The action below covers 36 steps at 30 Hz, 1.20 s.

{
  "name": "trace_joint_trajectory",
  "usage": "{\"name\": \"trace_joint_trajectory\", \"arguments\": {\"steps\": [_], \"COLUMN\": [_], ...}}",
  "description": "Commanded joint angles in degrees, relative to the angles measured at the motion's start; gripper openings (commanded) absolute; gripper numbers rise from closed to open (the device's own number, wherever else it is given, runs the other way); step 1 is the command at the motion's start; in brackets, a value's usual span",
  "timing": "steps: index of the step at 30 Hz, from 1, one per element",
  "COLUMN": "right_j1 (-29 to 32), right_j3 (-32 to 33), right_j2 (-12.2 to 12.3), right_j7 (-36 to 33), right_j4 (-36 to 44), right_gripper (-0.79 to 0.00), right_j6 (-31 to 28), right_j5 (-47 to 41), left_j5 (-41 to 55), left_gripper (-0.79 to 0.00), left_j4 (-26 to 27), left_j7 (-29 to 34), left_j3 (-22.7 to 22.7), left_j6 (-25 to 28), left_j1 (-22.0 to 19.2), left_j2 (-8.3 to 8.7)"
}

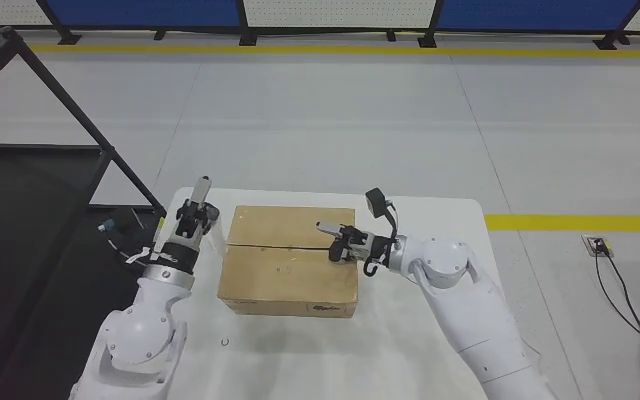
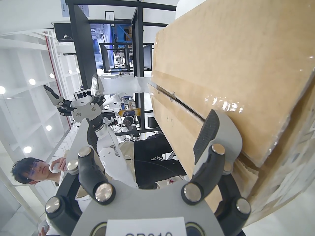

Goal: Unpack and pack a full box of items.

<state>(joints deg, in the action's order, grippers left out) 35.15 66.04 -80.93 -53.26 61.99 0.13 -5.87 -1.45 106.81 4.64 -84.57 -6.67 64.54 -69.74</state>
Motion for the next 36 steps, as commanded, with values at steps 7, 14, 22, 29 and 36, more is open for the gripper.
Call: {"name": "trace_joint_trajectory", "arguments": {"steps": [7,14,22,29,36], "right_j1": [0.52,1.34,1.05,0.59,0.10], "right_j3": [0.08,0.87,0.59,0.11,-0.55], "right_j2": [0.33,0.76,0.99,1.05,1.05], "right_j7": [0.22,0.63,1.19,1.05,0.61], "right_j4": [0.62,1.43,0.62,-0.21,-1.55], "right_gripper": [0.000,0.000,0.000,0.000,0.000], "right_j6": [-0.61,-1.83,-0.20,-0.04,-0.38], "right_j5": [-0.47,-1.15,-1.07,-1.74,-2.47], "left_j5": [-5.06,-9.63,-13.36,-15.50,-18.21], "left_gripper": [0.000,0.000,0.000,0.000,0.000], "left_j4": [1.02,1.07,0.05,-0.31,-0.96], "left_j7": [0.41,1.15,2.84,3.80,4.57], "left_j3": [3.30,5.48,7.52,9.10,11.19], "left_j6": [-1.57,-2.86,-5.16,-6.10,-7.25], "left_j1": [-1.14,-1.88,-3.47,-4.34,-5.51], "left_j2": [-0.27,-0.43,-0.68,-0.96,-1.31]}}
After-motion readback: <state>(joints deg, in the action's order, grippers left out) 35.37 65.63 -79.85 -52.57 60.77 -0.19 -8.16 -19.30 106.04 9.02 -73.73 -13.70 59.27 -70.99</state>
